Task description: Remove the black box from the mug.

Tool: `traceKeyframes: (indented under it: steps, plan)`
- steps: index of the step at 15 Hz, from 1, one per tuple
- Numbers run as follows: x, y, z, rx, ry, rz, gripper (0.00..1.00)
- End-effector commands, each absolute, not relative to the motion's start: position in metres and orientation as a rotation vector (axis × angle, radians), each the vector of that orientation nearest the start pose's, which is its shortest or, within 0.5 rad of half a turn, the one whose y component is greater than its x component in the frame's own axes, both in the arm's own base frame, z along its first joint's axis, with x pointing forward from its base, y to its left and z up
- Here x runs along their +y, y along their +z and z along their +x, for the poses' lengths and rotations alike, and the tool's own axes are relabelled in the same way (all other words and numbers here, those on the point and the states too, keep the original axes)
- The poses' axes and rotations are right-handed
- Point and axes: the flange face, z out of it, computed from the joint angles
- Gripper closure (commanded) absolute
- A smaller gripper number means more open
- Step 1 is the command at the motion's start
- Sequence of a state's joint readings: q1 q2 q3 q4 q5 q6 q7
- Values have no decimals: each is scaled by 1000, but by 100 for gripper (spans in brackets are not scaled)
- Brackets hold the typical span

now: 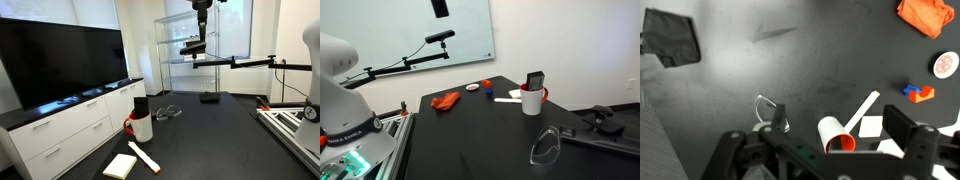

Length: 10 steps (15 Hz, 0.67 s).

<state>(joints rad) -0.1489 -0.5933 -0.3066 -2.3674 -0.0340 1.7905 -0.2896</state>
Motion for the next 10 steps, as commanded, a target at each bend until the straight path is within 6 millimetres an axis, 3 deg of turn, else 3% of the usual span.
traceKeyframes:
  steps: [1,5,7,8,9,10]
  plan:
    - [-195,548,375,16,-179,-3035,0]
    - [-200,559,416,-102,-221,-2951,0]
    - [-198,569,417,-178,-164,-2845,0]
    - [-198,580,406,-225,-150,-2804,0]
    - [-194,555,412,-125,-142,-2886,0]
    - [-196,563,409,-155,-130,-2859,0]
